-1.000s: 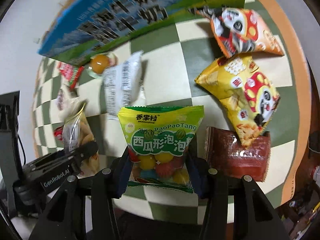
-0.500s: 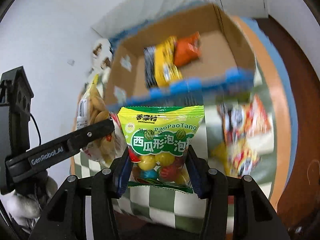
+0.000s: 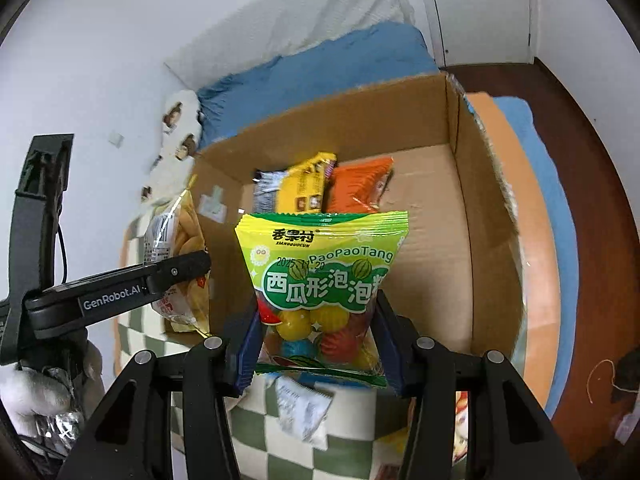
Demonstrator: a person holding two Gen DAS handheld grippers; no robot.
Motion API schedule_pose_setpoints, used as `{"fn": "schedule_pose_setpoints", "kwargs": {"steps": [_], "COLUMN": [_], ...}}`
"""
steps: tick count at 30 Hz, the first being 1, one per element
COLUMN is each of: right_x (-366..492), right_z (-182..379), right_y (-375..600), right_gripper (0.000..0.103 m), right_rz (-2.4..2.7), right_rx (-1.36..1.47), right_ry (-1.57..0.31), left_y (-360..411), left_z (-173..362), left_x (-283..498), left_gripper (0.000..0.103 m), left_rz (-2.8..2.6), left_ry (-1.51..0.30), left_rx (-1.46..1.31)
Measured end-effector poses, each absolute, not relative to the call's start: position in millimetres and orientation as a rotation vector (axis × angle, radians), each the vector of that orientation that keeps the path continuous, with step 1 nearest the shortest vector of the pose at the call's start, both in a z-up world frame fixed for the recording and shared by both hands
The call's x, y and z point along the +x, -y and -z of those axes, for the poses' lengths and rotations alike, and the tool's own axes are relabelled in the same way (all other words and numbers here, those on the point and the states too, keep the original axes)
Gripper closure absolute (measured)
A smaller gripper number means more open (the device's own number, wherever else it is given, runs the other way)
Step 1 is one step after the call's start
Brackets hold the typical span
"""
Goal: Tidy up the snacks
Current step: 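Lower both bags into the box and open both tools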
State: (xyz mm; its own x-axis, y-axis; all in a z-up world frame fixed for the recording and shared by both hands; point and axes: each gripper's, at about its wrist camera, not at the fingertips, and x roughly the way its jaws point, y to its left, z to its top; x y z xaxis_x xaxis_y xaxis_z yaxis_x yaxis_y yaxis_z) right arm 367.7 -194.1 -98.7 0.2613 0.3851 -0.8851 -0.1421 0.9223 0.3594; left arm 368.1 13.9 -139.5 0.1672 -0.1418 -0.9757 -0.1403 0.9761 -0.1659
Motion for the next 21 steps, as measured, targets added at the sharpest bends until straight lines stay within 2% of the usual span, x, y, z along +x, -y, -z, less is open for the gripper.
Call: {"fn": "schedule_pose_setpoints", "kwargs": {"steps": [7,15,17,18,19,20,21], "right_x": [390,400,402,402,403,403,404], "right_z": [151,185,194,197,199,199,198], "right_y": [181,169,168,168,170,172,174], "right_gripper": [0.05,0.05,0.045,0.036,0.029,0.016,0.012], "right_rz": [-0.342,-0.354,-0.354,-0.349,-0.344,-0.339,-0.328], "right_rx": [0.172,0.13,0.146,0.139,0.136,0.139,0.138], "right_ry": [-1.363,-1.44,-1.494,-1.512,-1.522,-1.523,-1.522], "left_y": [-16,-15,-17,-18,-19,-20,-21], "left_z": [192,219,223,223,223,222,220], "left_x": [383,386,386,385,384,384,383], "left_gripper": [0.063,0.061,0.053,0.047,0.025,0.018,0.016], "left_rz": [-0.016,-0.018,-0.012,-0.005,-0.008,-0.006,-0.001], "left_ry": [-1.509,-1.579,-1.592,-1.59,-1.586,-1.576,-1.567], "left_rx": [-0.215,-0.216,-0.249,-0.255,-0.252,-0.254,-0.259]}}
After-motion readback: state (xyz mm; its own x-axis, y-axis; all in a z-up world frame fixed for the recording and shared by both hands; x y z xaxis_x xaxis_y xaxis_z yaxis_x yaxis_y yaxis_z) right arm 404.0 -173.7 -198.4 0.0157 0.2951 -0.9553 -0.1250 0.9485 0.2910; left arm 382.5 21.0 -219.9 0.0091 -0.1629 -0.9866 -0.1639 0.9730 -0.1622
